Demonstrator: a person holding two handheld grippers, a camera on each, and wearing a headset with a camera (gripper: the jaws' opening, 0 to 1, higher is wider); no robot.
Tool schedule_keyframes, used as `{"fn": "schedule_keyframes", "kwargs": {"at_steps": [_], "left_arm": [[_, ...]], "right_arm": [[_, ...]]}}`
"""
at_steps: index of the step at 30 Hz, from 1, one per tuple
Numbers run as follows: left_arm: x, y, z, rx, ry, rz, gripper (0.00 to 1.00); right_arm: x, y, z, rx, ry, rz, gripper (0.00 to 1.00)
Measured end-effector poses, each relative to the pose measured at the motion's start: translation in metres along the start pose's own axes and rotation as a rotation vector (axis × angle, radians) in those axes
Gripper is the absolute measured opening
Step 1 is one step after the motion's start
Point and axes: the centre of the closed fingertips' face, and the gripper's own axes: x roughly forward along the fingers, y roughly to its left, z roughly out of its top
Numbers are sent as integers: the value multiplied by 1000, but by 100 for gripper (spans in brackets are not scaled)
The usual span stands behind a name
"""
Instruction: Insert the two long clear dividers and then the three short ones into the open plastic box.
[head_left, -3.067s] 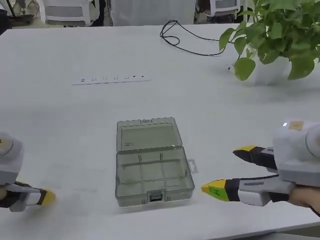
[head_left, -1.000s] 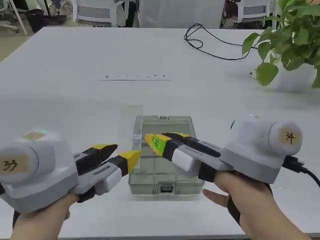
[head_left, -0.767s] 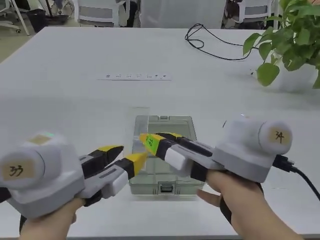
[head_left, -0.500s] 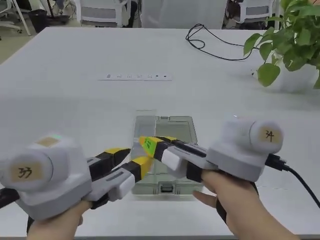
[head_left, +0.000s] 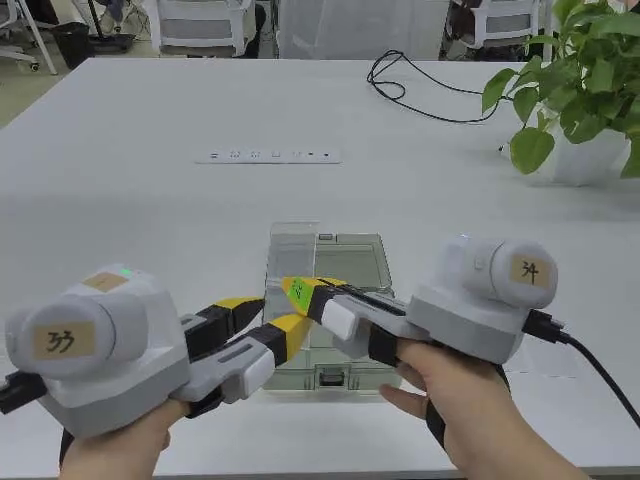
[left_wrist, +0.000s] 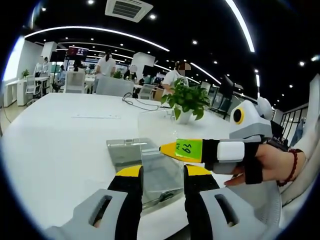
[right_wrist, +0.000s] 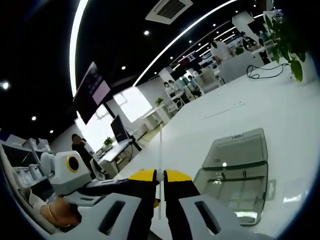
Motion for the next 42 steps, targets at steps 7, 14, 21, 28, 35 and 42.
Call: {"fn": "schedule_keyframes", "kwargs": {"at_steps": [7,14,21,28,35,42], "left_arm": [[0,-2,0,-2,5,-14,30],[2,-7,-2,38,14,-28,31],[3,-5,-9,129,57,-27,36],[0,-2,-13,176,77,-48,47],[-2,-1,-18,216,95,-67,57],[-4,0,-16,258,87,-76,70]], "right_arm": [[-2,0,1,12,-4,0,6],[-5,-4,3,46,5,-15,6],[-10,-26,10,136,43,-93,6],[-18,-53,4,213,138,-195,6],[-26,-75,-12,305,256,-315,6],[-28,-78,-20,311,350,-374,6]]}}
